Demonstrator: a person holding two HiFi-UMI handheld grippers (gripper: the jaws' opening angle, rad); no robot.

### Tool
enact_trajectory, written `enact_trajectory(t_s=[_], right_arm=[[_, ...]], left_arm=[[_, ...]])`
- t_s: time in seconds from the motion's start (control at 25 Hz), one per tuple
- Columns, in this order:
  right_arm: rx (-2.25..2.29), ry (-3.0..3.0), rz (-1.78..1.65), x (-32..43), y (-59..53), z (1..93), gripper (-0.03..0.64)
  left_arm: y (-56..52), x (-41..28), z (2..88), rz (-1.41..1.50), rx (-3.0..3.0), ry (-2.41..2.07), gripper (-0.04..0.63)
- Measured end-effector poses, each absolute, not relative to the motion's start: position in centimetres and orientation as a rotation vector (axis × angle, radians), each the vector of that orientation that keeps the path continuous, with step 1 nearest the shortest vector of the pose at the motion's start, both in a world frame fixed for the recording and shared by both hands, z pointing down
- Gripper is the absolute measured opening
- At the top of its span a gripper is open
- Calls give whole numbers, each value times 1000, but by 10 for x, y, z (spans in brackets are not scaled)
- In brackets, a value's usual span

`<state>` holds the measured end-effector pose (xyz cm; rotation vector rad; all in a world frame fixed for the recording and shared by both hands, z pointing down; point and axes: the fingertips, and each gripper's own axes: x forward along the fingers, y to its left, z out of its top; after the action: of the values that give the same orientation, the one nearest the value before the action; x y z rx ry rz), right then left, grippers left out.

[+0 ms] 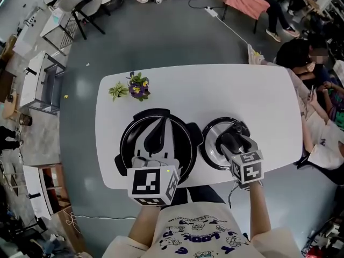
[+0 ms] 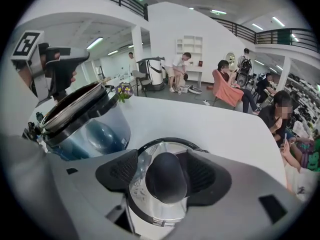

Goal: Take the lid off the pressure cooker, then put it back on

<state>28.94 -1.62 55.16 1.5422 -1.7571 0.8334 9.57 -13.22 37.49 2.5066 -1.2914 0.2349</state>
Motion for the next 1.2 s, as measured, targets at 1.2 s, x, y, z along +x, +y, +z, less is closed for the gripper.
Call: enact_trajectory(t_s=[1.2], right_arm=[[1271,-1676,926,292,-16,632,310]], left_arm=[[-148,98,423,331,2404,-1304,14]])
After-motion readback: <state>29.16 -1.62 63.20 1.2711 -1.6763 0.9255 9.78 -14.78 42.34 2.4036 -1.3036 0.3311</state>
